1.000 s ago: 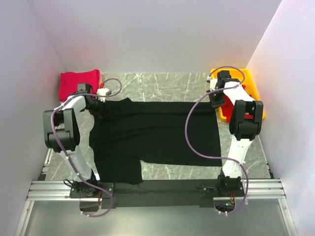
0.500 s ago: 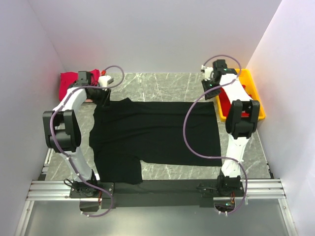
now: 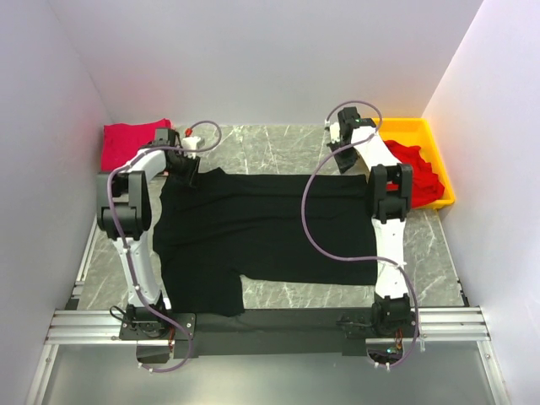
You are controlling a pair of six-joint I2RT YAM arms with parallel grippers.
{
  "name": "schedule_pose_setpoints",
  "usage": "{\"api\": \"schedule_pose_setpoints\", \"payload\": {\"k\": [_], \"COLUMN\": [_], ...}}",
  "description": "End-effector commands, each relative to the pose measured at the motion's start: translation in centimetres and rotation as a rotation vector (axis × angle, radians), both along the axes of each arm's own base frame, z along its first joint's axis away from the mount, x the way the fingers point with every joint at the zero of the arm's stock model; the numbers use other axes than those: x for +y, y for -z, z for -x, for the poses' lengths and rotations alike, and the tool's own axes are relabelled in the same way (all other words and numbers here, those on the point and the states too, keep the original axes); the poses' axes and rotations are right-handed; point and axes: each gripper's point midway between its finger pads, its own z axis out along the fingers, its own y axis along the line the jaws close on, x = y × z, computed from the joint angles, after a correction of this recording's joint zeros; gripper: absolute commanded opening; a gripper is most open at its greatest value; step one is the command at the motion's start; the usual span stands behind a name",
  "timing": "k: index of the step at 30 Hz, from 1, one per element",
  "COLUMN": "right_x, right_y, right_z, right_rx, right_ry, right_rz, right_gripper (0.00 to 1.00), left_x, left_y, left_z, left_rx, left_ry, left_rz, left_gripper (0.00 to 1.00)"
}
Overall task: Fold and stack the t-shirts
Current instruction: Fold the tshirt
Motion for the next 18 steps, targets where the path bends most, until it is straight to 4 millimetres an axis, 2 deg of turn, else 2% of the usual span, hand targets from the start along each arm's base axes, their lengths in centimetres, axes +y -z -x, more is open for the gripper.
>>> {"api": "schedule_pose_setpoints", "payload": {"k": [1,2,4,5,6,7,8,9,10,11,12,13,14,15,16,17,18], "right_x": [-0.8,-0.9,-1.1,-1.1,-1.1,-0.9,-0.9,-0.7,-0.4,0.1,0.4,0.8,1.1,1.2,1.5,1.7,1.8], "right_y": [-0.3,0.4,-0.1,-0.5,0.0,-0.2,-1.8,-1.5,-2.2,-3.8,-4.4,-5.0,-6.2,-6.9,-7.4,-8.2,-8.5], "right_z": [-1.8,-2.3,-3.1,-3.5,-3.0,-2.9,-3.1,-2.9,-2.9,-3.0,-3.1,-3.1,-3.2,-3.3,-3.3,-3.2,-3.0], "right_rx": [-0.018,-0.018,-0.046,-0.064,-0.049,-0.055,-0.092,-0.099,-0.119,-0.154,-0.166,-0.174,-0.195,-0.208,-0.213,-0.22,-0.221], "right_ry": [0.027,0.035,0.04,0.038,0.03,0.021,0.021,0.012,0.006,0.005,-0.001,-0.009,-0.005,-0.007,-0.015,-0.018,-0.018], "right_rz": [0.053,0.062,0.075,0.075,0.077,0.068,0.058,0.046,0.029,-0.002,-0.023,-0.042,-0.062,-0.071,-0.082,-0.102,-0.106], "right_gripper": [0.13,0.13,0.13,0.13,0.15,0.16,0.18,0.24,0.27,0.31,0.39,0.43,0.46,0.5,0.5,0.5,0.5], "left_x": [-0.5,-0.5,-0.8,-1.0,-1.1,-1.1,-1.8,-1.9,-2.2,-2.9,-3.2,-3.8,-4.1,-4.4,-5.0,-5.3,-5.7], "left_y": [0.4,0.0,-0.2,-1.1,-1.9,-3.8,-5.1,-6.4,-7.4,-9.1,-9.3,-9.0,-10.0,-10.0,-9.1,-9.7,-9.3], "left_z": [-2.5,-3.5,-3.9,-4.4,-4.6,-5.0,-5.3,-6.0,-6.3,-7.1,-7.3,-7.8,-8.7,-9.1,-9.5,-10.1,-10.3], "left_rx": [-0.029,-0.046,-0.04,-0.067,-0.091,-0.137,-0.172,-0.212,-0.231,-0.27,-0.264,-0.26,-0.289,-0.292,-0.282,-0.303,-0.303], "left_ry": [-0.036,-0.042,-0.033,-0.015,-0.007,0.003,0.031,0.033,0.037,0.07,0.077,0.089,0.098,0.106,0.116,0.123,0.131], "left_rz": [-0.01,-0.013,0.014,0.023,0.034,0.046,0.078,0.091,0.109,0.13,0.134,0.133,0.135,0.137,0.139,0.143,0.146], "left_gripper": [0.35,0.34,0.35,0.37,0.39,0.42,0.46,0.48,0.49,0.52,0.54,0.55,0.56,0.56,0.56,0.56,0.56]}}
